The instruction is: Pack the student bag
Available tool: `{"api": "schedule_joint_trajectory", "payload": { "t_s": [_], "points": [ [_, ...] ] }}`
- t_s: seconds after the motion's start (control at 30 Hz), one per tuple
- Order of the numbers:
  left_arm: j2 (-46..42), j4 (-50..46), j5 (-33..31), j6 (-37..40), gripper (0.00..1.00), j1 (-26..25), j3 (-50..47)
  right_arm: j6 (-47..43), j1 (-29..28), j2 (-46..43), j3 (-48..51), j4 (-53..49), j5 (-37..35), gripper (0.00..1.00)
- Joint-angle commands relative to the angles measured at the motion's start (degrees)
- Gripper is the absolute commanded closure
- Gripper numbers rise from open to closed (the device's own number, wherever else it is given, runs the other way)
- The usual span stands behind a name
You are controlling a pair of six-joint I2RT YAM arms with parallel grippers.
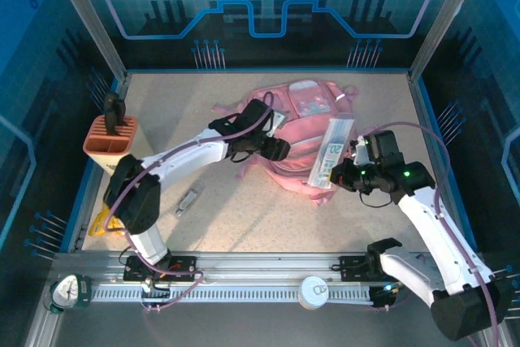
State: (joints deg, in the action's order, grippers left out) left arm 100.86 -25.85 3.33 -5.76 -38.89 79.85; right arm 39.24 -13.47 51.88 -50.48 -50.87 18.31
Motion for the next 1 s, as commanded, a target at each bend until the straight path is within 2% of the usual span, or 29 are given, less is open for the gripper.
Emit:
{"api": "schedule_joint_trajectory", "payload": {
  "t_s": [0.0,0.17,0.37,0.47,0.6,0.63,0.7,0.77,0.97],
  "points": [
    [4.8,-2.4,0.4,9.7,0.35,-1.7,6.0,-2.2,3.6,-1.6,1.6,-4.6,1.6,1.0],
    [8.1,1.7,-5.7,17.0,0.31,-5.0,6.5,-1.9,6.8,-2.4,2.3,-4.9,1.7,1.0],
    [10.9,5.2,-7.2,21.3,0.24,-6.4,6.4,-0.9,8.9,-2.8,4.3,-3.6,2.6,1.0],
    [13.8,3.9,-7.0,22.3,0.2,-6.8,8.9,-0.7,9.2,-2.4,4.3,-3.2,2.9,1.0],
    [16.6,5.2,-12.3,22.0,0.23,-6.9,11.3,-1.6,9.4,-2.2,2.8,-4.5,1.9,1.0],
    [16.7,6.4,-13.0,22.1,0.26,-6.8,11.1,-1.9,9.5,-2.2,2.5,-4.7,1.7,1.0],
    [17.0,7.8,-14.7,22.5,0.37,-6.6,11.3,-2.5,9.7,-1.8,1.9,-5.3,1.5,1.0],
    [17.3,7.6,-17.0,22.1,0.51,-6.5,12.3,-2.9,9.8,-1.5,1.2,-5.9,1.0,1.0],
    [13.9,5.3,-17.1,19.0,0.92,-5.8,13.6,-4.0,9.9,-1.4,0.5,-7.7,-1.0,1.0]
  ]
}}
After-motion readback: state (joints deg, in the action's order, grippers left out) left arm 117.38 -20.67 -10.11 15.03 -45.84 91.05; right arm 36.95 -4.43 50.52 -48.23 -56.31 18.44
